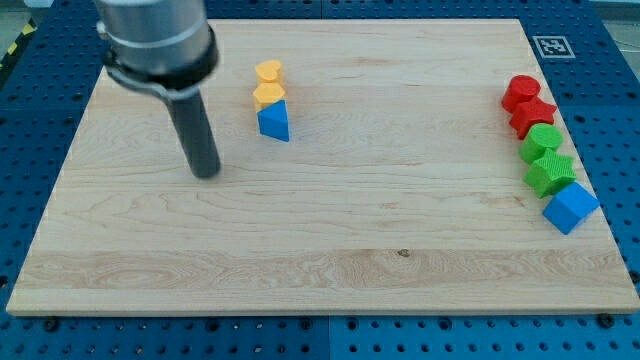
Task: Separate the blue triangle from the yellow hexagon
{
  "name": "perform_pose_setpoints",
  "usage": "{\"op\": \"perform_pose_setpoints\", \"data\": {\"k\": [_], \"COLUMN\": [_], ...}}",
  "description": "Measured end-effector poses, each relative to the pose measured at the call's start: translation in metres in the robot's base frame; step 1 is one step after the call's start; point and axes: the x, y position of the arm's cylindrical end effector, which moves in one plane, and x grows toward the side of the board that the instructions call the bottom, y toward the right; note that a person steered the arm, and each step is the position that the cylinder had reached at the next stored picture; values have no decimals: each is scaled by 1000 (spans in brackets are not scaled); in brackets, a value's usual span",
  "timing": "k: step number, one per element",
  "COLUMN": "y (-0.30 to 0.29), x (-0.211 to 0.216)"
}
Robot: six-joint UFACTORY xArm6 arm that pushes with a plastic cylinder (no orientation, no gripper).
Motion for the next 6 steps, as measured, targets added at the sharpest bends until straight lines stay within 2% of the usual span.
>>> {"op": "perform_pose_setpoints", "data": {"k": [1,2,5,6], "y": [11,45,55,85], "x": [-24,-24,-45,-48]}}
